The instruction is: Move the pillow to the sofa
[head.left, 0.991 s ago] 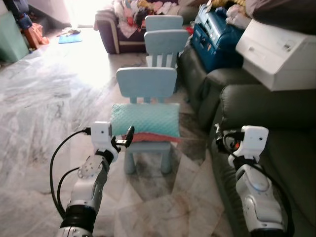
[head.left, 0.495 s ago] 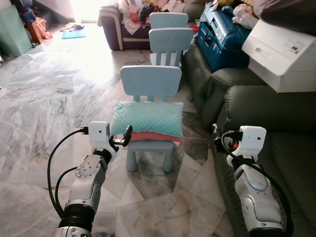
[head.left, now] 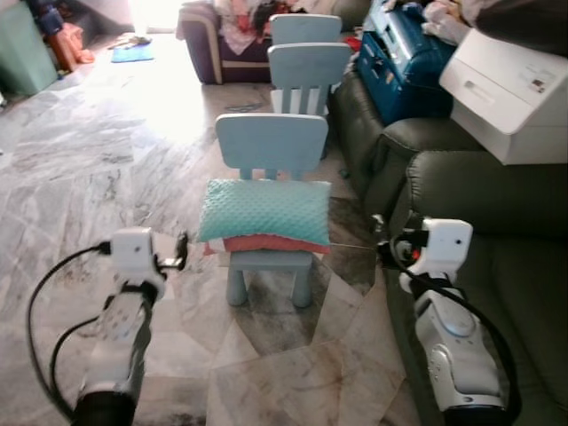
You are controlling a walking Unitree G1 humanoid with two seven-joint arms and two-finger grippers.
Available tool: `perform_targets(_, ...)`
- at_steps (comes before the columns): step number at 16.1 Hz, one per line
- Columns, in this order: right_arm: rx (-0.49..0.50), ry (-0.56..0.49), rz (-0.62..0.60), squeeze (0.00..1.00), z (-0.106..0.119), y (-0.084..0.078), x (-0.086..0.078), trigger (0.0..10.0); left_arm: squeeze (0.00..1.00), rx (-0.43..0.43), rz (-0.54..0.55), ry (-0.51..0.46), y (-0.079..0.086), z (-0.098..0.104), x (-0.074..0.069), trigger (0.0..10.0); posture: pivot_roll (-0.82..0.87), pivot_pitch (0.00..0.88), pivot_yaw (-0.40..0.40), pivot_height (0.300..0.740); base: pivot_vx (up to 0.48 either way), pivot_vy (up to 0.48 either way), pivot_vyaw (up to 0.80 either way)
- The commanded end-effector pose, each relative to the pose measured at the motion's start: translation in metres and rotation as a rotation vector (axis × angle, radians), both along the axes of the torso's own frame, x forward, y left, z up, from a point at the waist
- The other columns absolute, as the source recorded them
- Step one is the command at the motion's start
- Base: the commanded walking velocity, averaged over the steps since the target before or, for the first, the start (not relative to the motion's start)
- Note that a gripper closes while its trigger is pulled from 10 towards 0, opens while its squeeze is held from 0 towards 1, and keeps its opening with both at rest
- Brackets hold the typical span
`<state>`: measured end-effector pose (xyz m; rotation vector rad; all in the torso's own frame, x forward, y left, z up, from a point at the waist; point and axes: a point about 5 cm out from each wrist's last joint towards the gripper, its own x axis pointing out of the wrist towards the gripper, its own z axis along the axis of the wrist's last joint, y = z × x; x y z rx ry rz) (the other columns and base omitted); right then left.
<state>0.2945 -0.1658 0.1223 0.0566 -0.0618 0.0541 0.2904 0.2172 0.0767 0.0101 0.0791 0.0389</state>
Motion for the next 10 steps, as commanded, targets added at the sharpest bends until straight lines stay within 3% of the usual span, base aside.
perform_targets(1, -0.003, -0.014, 0.001, 0.0, 0.003, -0.002, -0.002, 10.0, 0.0, 0.007, -0.018, -0.009, 0.0, 0.003, -0.002, 10.0, -0.11, 0.067, -0.011, 0.74, 0.0, 0.0, 0.0)
perform_targets(6, -0.01, -0.004, 0.018, 0.0, -0.002, -0.011, -0.017, 10.0, 0.0, 0.038, -0.141, -0.011, -0.01, 0.0, -0.022, 10.0, -0.09, 0.064, -0.009, 0.74, 0.0, 0.0, 0.0)
perform_targets(10, -0.062, 0.068, 0.008, 0.0, -0.023, -0.027, -0.045, 10.0, 0.0, 0.039, -0.12, 0.026, 0.001, -0.013, -0.045, 10.0, -0.1, 0.069, -0.015, 0.74, 0.0, 0.0, 0.0)
